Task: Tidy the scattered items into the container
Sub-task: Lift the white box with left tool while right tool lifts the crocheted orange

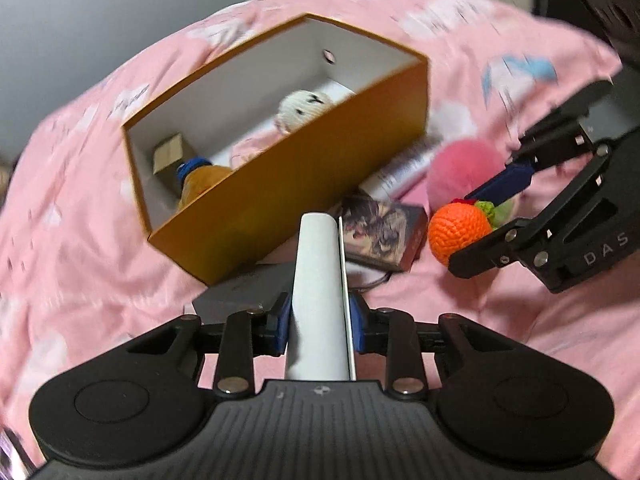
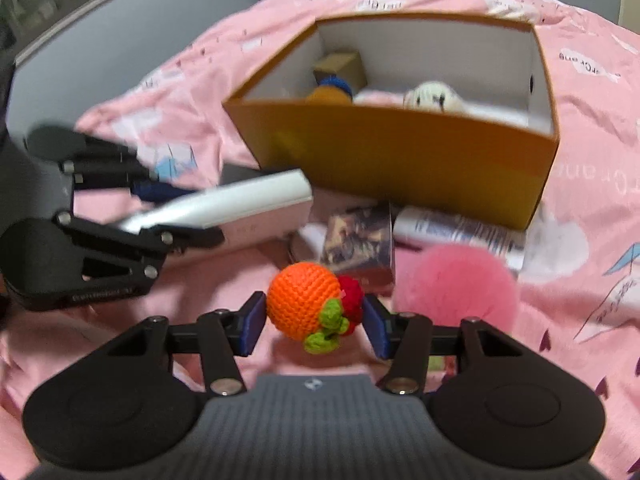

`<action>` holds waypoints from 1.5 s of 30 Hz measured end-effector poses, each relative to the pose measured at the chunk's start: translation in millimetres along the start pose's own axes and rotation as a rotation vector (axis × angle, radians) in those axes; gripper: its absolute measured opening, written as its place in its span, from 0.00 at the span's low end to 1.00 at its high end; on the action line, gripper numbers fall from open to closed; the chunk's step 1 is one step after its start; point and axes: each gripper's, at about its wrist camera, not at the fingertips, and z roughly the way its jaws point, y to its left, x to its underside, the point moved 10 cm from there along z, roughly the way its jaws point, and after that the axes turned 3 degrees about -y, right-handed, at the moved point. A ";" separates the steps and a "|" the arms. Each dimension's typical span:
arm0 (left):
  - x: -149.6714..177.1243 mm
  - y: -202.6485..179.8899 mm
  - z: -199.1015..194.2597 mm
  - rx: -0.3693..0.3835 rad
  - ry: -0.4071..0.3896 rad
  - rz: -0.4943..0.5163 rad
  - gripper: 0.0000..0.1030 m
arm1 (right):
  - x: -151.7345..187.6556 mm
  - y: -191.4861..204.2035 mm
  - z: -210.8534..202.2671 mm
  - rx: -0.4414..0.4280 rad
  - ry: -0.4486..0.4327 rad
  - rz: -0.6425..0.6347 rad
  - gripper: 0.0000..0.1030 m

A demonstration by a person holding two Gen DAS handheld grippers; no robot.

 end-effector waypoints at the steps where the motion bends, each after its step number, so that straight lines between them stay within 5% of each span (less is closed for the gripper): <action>1: -1.7 1.8 -3.7 0.008 -0.011 -0.028 0.32 | -5.3 -0.1 -3.3 -0.003 -0.015 0.001 0.53; 16: -70.1 30.9 -50.6 0.100 -0.233 -0.260 0.32 | -82.9 -18.9 -40.6 0.085 -0.217 -0.061 0.53; 27: -139.4 59.0 -32.8 0.127 -0.350 -0.411 0.32 | -115.6 -47.7 -55.0 0.163 -0.303 -0.066 0.53; 34: -173.6 62.1 2.8 0.117 -0.373 -0.473 0.32 | -127.8 -72.7 -58.4 0.254 -0.338 -0.067 0.53; 45: -185.7 61.8 60.6 0.153 -0.296 -0.574 0.32 | -136.1 -118.0 -45.7 0.338 -0.336 0.000 0.53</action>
